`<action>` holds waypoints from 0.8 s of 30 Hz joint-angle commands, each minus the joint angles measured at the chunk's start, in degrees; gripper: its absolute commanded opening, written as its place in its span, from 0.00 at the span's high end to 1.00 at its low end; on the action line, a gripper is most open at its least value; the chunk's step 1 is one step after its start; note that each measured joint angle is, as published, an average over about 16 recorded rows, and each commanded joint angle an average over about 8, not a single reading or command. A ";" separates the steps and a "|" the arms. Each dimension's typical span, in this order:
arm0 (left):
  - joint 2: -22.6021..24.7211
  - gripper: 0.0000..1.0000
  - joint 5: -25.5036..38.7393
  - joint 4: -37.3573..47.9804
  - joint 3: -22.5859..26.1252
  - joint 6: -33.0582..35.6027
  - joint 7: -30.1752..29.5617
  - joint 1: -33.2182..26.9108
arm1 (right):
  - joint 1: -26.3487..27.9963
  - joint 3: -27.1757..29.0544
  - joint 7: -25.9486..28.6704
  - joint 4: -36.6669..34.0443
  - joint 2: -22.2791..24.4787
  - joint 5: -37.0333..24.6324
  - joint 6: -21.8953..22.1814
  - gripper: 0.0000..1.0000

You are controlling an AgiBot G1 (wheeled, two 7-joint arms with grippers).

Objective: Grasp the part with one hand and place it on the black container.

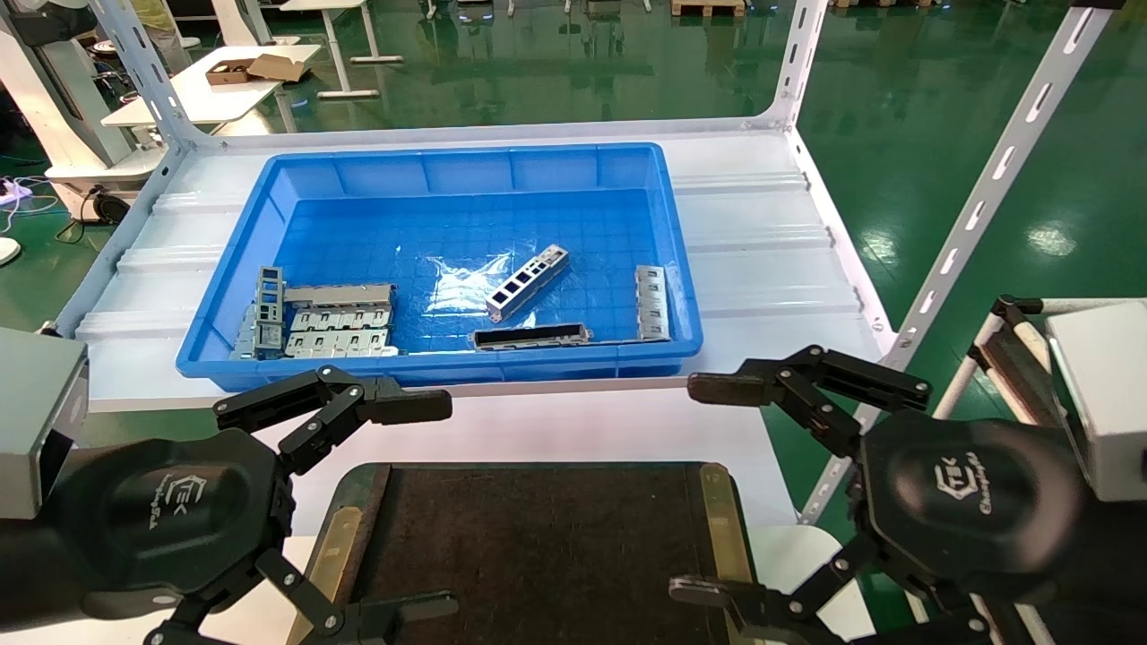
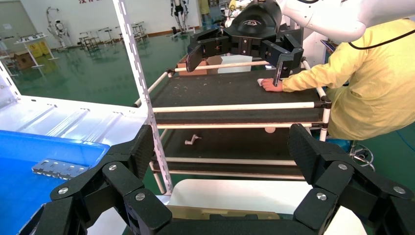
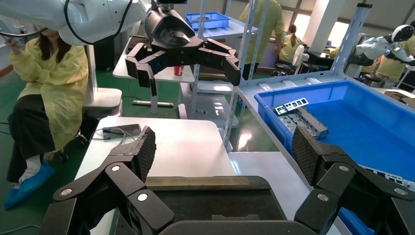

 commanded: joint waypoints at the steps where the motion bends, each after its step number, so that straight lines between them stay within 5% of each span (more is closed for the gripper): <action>1: 0.00 0.00 0.00 0.00 0.00 0.00 0.00 0.00 | 0.01 -0.02 -0.01 0.00 0.01 0.02 0.01 0.00; 24: 0.00 0.00 0.01 0.06 -0.01 0.02 -0.02 -0.03 | -0.13 0.60 0.31 0.03 -0.25 -0.43 -0.27 0.00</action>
